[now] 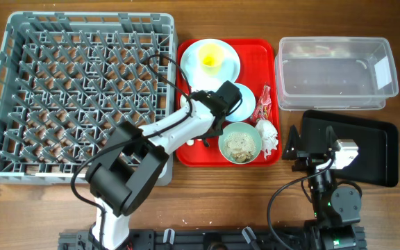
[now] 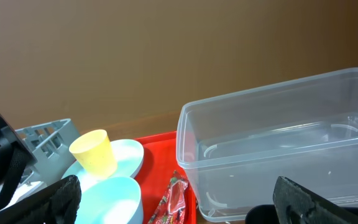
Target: Sort waste into correct bins and load items into the dishwasher rack
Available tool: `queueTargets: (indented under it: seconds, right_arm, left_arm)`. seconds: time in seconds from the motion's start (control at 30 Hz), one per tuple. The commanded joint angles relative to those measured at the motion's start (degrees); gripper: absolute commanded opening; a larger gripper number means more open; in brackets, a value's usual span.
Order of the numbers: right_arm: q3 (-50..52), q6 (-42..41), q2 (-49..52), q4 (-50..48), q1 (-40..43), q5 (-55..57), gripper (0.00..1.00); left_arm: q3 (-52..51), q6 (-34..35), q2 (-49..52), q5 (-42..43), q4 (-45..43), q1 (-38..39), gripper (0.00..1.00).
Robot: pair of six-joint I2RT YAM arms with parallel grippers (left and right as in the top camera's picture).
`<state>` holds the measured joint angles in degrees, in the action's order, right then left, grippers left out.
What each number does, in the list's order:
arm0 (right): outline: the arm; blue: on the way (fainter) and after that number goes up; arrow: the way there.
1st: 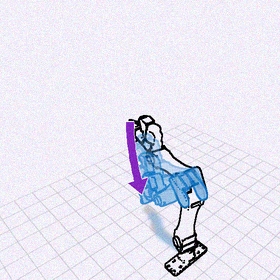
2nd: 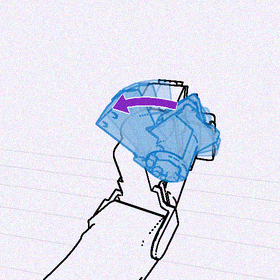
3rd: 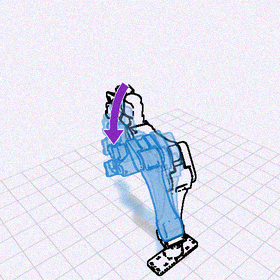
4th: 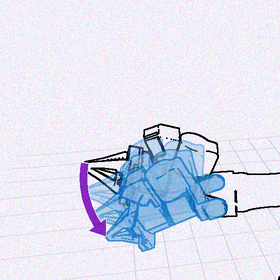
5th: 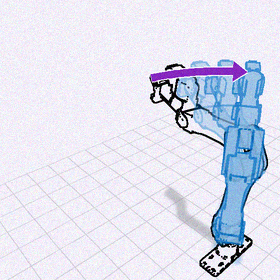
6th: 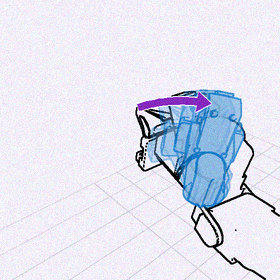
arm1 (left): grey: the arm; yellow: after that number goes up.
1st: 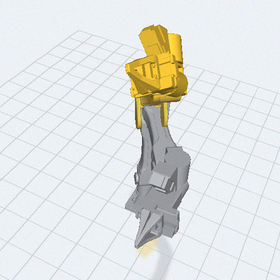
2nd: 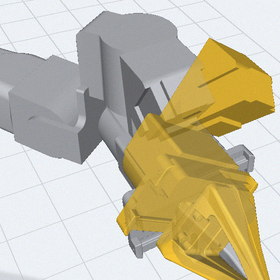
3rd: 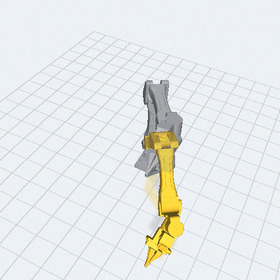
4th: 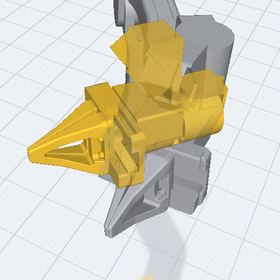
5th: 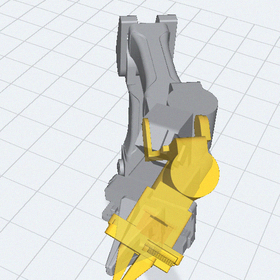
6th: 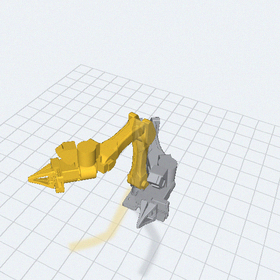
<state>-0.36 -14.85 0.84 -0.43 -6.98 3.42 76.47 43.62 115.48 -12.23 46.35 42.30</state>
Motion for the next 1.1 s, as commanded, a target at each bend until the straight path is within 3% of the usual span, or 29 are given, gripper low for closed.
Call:
queueTargets:
  seconds: [0.0, 0.3, 0.47, 0.6, 0.73, 0.8, 0.9, 1.07]
  right_arm:
    - [0.0, 0.5, -0.2, -0.3, -0.2, -0.5, 1.0]
    - [0.1, 0.5, -0.3, -0.3, -0.2, -0.5, 1.0]
    - [0.0, 0.5, -0.2, -0.3, -0.2, -0.5, 1.0]
    - [0.0, 0.5, -0.3, -0.3, -0.2, -0.5, 1.0]
    - [0.0, 0.5, -0.3, -0.3, -0.2, -0.5, 1.0]
    - [0.0, 0.5, -0.3, -0.3, -0.2, -0.5, 1.0]
    - [0.0, 0.5, -0.2, -0.3, -0.2, -0.5, 1.0]
    - [0.0, 0.5, -0.3, -0.3, -0.2, -0.5, 1.0]
  left_arm:
    - [-0.7, 0.1, 0.8, 1.2, 0.5, 2.0, 0.04]
    - [-0.7, 0.2, -2.7, 1.2, 3.1, 1.8, 0.04]
    - [-0.7, 0.1, -12.7, 1.2, 6.2, -0.2, 0.04]
    - [-0.7, -8.1, -25.1, 0.5, 7.2, -3.5, 0.04]
    - [-0.7, -18.4, -28.8, 1.7, 11.8, -12.8, 0.04]
    - [-0.7, -24.0, -27.8, 7.1, 12.2, -17.0, 0.04]
    - [-0.8, -27.7, -26.5, 7.3, 12.3, -19.5, 0.04]
    - [-1.2, -28.2, -22.8, 7.7, 12.2, -20.5, 0.04]
